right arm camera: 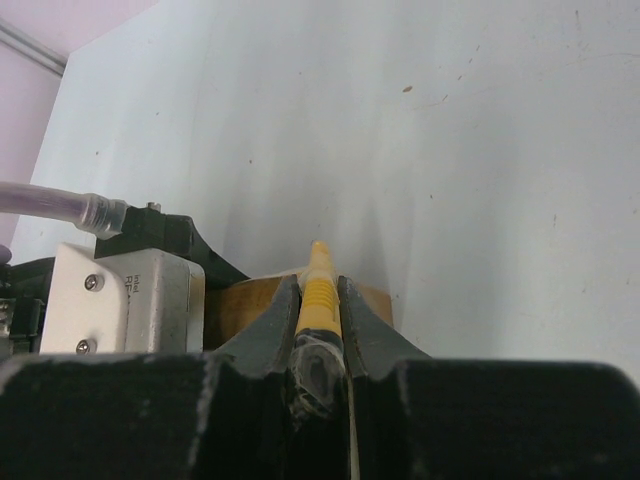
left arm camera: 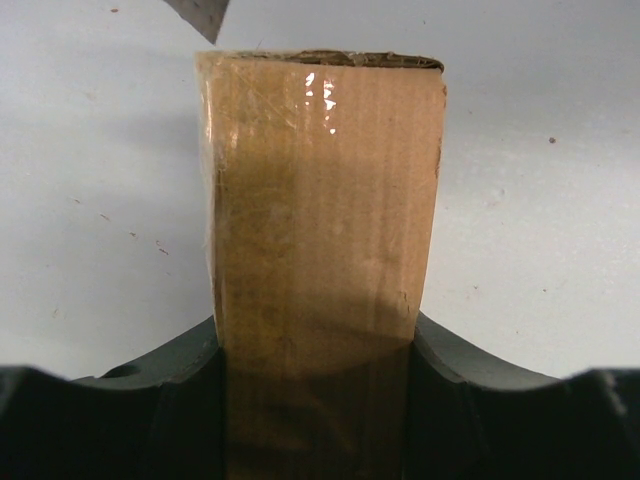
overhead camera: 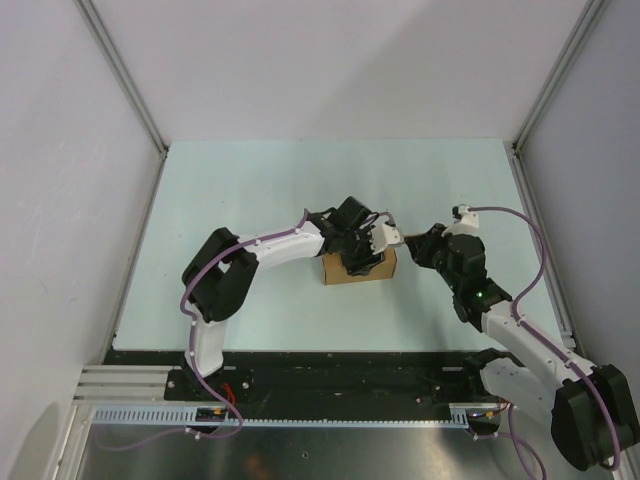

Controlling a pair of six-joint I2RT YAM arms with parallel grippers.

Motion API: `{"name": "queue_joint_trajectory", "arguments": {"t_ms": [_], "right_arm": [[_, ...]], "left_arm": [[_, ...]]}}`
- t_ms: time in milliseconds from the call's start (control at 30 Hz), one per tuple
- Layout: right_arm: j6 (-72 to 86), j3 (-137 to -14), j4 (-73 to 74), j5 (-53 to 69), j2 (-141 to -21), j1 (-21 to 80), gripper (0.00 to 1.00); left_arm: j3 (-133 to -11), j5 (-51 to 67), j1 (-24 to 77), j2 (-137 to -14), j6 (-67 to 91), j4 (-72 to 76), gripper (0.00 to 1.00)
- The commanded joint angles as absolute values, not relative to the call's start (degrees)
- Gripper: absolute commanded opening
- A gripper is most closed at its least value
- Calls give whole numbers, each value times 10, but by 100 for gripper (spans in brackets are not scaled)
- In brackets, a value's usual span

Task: Unpack the express box

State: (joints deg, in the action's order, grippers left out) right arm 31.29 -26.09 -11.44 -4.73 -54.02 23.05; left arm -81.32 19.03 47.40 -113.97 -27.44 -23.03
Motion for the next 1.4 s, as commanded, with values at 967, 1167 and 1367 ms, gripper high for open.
{"name": "queue_joint_trajectory", "arguments": {"t_ms": [967,1167,1367], "right_arm": [[319,-280,-135,-35,-560,238,0],[325,-280,-115,-36,-571,263,0],[309,-264,-66,-49,-553,285,0]], "left_arm": [[-783,120,475,-1199,-274,-268,35],[-792,116,475,-1207,-265,-268,34],[-795,119,473,-1214,-259,-269,32]]}}
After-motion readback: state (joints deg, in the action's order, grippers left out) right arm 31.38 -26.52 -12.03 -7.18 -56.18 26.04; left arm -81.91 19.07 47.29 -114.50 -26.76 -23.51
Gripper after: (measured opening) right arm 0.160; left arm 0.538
